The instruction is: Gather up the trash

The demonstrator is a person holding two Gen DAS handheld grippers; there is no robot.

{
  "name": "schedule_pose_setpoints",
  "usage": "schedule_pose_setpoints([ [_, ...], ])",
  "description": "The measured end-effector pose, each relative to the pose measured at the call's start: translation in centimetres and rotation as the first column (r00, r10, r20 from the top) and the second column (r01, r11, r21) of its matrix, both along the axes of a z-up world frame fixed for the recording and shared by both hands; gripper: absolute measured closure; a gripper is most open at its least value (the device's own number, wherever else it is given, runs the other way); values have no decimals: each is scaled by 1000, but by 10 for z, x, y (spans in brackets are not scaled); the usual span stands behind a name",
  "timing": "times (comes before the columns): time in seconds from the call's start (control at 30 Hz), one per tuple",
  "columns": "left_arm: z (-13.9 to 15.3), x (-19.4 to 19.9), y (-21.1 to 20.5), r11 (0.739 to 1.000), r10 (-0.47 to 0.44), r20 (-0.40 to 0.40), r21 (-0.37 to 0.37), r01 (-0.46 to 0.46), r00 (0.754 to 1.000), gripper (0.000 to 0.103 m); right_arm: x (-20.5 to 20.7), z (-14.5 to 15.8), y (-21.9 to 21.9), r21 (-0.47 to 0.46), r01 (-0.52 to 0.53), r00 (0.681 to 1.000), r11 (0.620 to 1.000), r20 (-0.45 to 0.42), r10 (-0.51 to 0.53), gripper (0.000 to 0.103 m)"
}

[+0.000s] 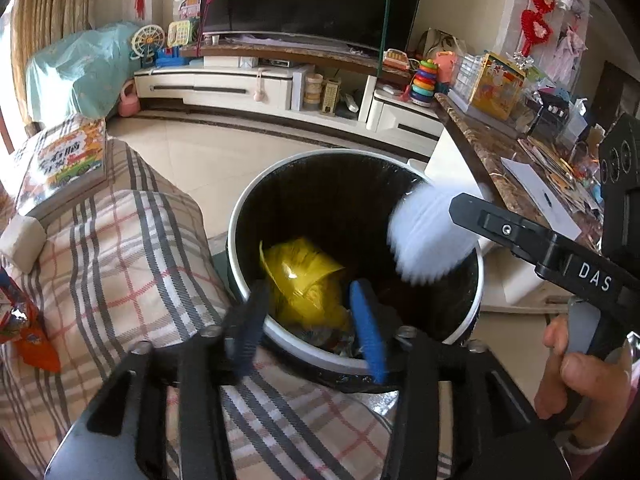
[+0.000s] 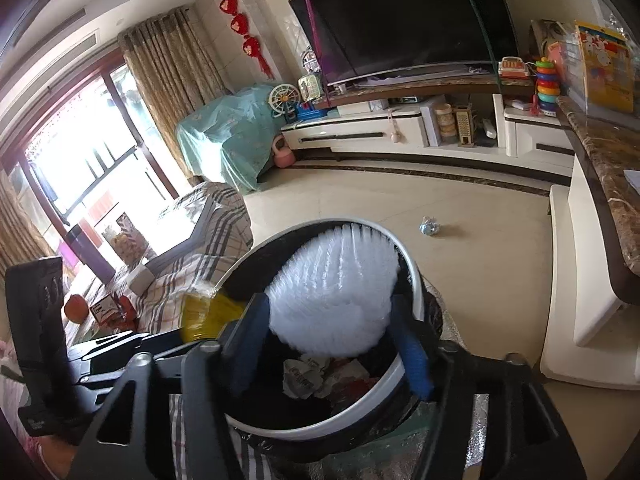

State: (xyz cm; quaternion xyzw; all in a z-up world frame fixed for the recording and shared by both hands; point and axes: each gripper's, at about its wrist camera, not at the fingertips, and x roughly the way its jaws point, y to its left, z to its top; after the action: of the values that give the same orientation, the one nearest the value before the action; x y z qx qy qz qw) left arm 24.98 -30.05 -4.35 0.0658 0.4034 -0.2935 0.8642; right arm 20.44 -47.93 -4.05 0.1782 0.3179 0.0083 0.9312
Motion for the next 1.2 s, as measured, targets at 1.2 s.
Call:
schedule_pose_setpoints([
  [1.2,-24,-66,218,906,407,-76,-97,-413,910,29,-25,-5,154,32,-260,966,965,26,259,11],
])
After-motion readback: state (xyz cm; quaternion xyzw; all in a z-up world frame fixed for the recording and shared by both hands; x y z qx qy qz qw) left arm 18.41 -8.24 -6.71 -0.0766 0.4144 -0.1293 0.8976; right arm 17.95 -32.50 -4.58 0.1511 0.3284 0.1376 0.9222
